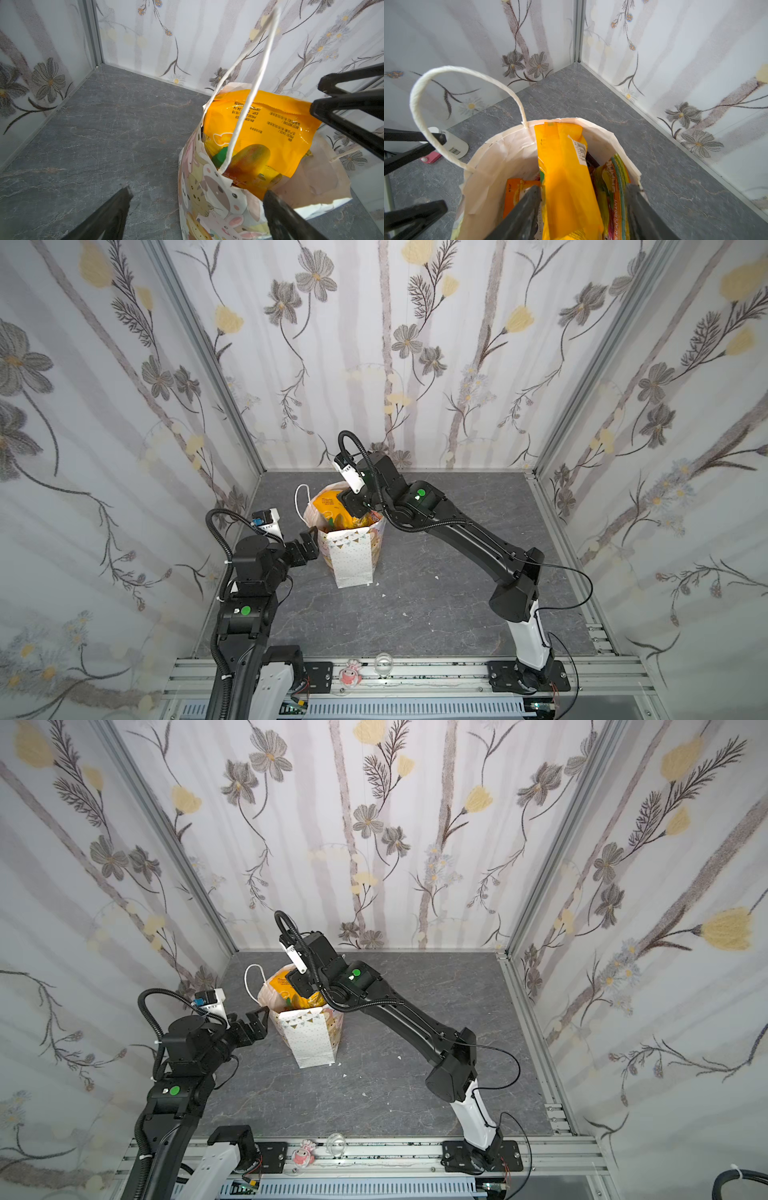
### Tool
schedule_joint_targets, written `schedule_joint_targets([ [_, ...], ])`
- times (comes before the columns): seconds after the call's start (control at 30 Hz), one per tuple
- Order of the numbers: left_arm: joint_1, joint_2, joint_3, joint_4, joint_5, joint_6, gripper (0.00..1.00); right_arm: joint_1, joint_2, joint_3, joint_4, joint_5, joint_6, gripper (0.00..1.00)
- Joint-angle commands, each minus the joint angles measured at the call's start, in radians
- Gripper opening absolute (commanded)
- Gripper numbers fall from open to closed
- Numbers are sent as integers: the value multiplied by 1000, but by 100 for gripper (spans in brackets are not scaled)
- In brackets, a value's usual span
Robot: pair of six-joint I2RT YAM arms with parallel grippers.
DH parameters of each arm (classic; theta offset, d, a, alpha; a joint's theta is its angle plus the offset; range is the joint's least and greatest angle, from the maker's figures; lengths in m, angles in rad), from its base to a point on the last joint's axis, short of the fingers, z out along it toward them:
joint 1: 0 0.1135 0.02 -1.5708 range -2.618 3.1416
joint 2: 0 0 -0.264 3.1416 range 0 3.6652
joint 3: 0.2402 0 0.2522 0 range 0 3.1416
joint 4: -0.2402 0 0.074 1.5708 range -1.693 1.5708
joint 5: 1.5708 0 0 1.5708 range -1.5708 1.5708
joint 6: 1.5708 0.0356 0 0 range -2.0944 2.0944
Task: Place the snacks into the paper bag
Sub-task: 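Lower the yellow mango bag into the paper bag with the right gripper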
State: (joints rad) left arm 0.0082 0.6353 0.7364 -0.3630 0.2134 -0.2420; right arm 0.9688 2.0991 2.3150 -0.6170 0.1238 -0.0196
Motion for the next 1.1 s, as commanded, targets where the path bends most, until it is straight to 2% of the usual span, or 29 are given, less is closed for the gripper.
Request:
schedule_joint_targets([
  [0.0, 1, 1, 1, 27, -2, 4, 100, -14, 29, 21, 27, -58, -37, 65],
  [0.27, 1, 1, 1, 27, -2, 4, 100, -22, 44, 21, -30, -221, -92, 60],
  [0.3, 1, 0, 2, 27, -3, 4, 100, -22, 44, 21, -32, -215, -91, 59],
  [0.43, 1, -2, 1, 27, -3, 4, 100, -22, 50, 21, -37, -191, -94, 44],
  [0.7, 1, -3, 2, 27, -3, 4, 100, -21, 31, 20, -40, -182, -88, 1],
  [0.97, 0, -3, 3, 24, -12, 4, 100, -15, -29, 14, -63, -195, 16, 0],
  [1.07, 1, -3, 3, 24, -12, 4, 100, -2, -72, -41, -31, -197, 48, 0],
])
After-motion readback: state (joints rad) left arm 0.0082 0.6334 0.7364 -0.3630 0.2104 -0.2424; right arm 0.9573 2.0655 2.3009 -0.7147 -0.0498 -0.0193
